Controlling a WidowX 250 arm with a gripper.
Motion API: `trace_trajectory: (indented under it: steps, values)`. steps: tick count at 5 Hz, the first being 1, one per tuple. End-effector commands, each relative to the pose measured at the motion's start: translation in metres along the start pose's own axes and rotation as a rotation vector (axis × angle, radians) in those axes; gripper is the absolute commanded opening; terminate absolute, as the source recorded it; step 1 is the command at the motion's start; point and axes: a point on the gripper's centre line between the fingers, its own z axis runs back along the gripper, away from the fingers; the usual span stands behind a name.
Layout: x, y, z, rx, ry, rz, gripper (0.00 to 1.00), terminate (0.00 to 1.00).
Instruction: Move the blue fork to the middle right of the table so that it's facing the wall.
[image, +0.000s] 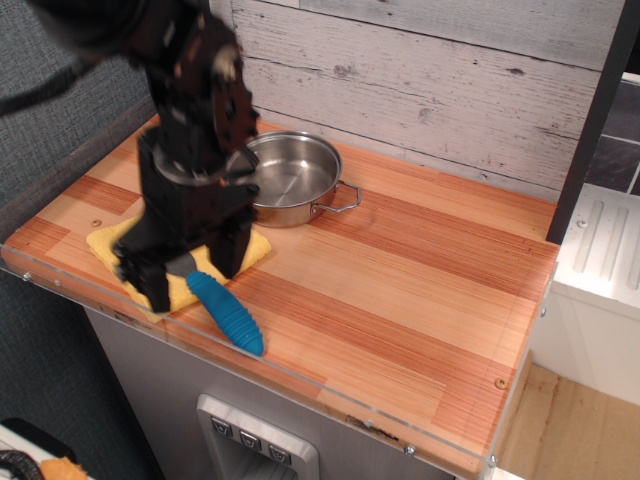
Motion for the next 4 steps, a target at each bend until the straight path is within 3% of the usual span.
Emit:
trace_trajectory:
  steps: [1, 3, 4]
  values:
    - [0.000, -0.013, -0.009, -0.081, -0.022, -0.003, 1.00, 0.00]
    - [-0.003, -0.018, -0.022, -0.085, 0.028, -0.018, 1.00, 0.00]
    - [-0.004, -0.018, -0.022, -0.085, 0.032, -0.015, 0.00, 0.00]
